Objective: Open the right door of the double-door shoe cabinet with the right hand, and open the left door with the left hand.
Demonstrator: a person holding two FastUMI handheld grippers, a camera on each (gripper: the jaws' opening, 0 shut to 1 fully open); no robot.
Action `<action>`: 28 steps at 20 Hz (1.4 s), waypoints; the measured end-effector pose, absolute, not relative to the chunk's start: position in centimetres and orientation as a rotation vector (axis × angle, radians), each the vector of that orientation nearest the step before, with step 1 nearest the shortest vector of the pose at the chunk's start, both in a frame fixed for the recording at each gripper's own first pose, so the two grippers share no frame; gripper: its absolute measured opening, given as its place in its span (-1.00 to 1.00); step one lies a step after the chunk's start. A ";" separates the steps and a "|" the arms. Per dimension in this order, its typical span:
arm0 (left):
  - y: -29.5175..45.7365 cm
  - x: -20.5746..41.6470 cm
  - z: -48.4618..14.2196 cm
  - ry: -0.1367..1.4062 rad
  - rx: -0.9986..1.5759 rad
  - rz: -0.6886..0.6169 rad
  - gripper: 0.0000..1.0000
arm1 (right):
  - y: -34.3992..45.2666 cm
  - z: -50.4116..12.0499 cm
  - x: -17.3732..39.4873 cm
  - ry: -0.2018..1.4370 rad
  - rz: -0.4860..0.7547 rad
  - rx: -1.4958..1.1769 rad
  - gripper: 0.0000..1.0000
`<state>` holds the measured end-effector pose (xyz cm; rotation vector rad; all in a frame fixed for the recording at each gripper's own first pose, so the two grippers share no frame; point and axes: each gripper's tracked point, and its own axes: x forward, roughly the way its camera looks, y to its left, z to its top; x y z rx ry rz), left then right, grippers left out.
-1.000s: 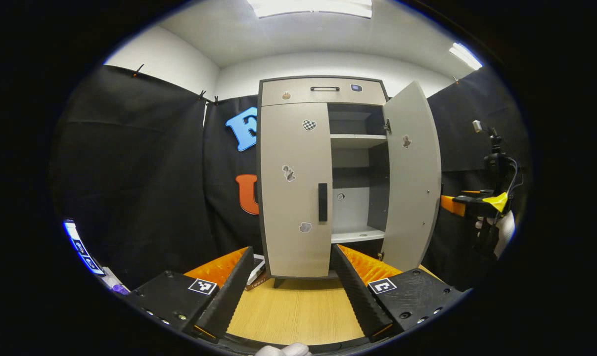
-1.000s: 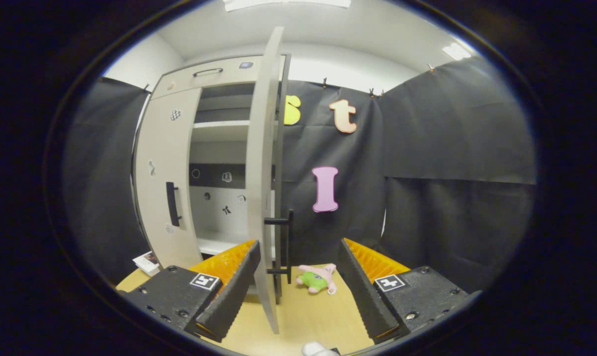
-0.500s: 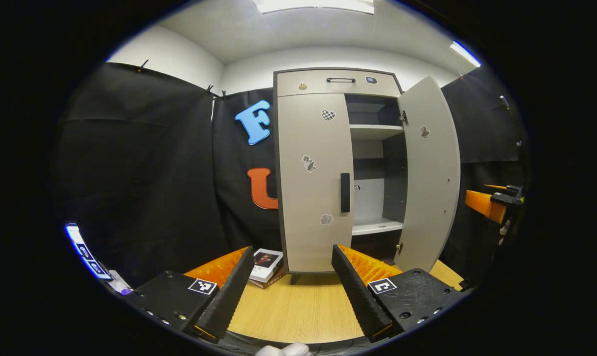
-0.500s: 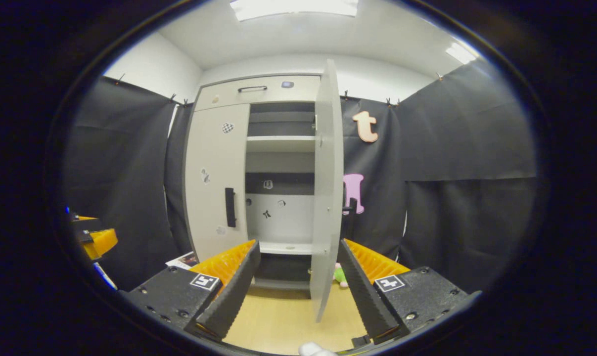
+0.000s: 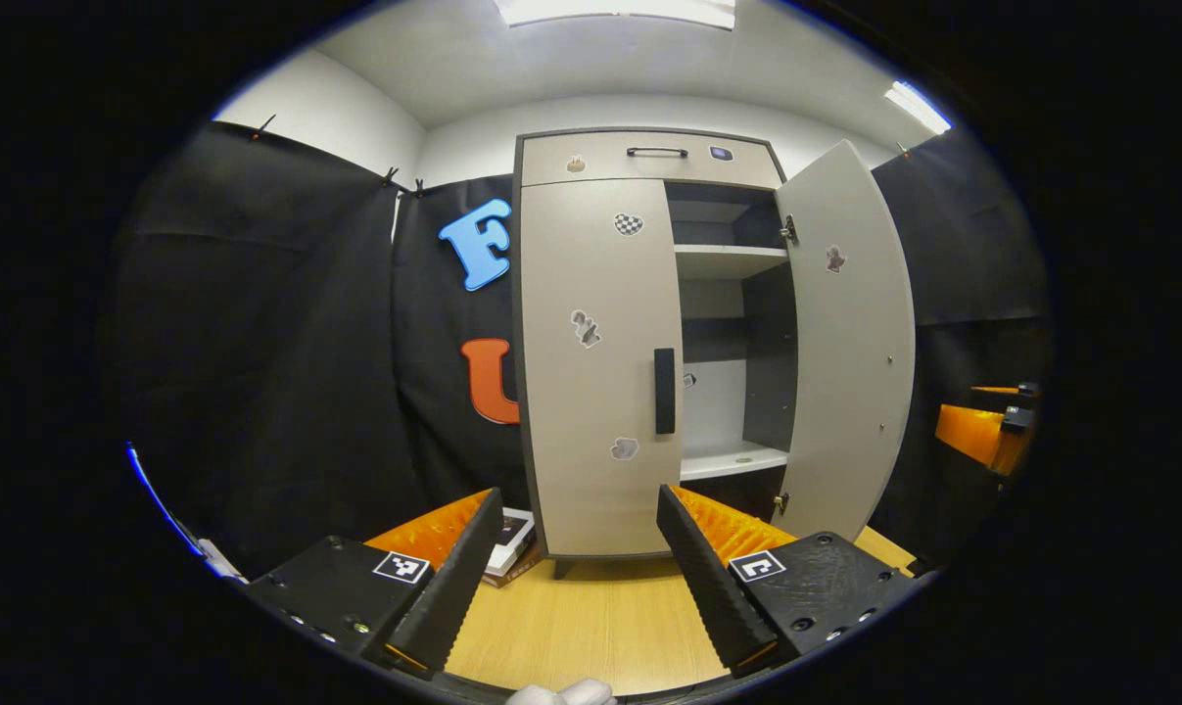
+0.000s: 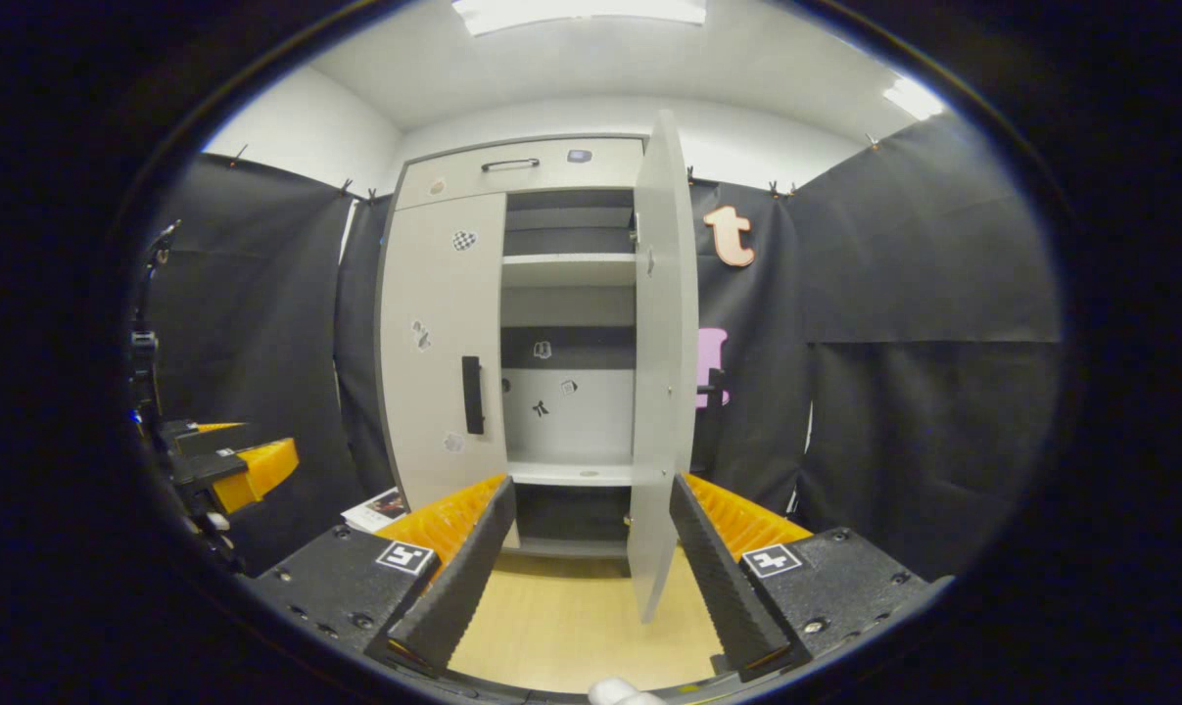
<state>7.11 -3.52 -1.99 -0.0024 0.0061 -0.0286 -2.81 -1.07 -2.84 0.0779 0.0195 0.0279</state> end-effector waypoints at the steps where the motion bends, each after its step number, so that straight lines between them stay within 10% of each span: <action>1: -4.4 8.6 -1.8 0.000 -0.006 -0.040 0.91 | -1.0 -2.9 -2.9 0.020 0.030 0.076 0.98; 28: -14.4 37.5 -1.1 0.003 0.004 -0.078 0.81 | -3.7 -3.5 -1.4 0.083 -0.058 0.023 0.98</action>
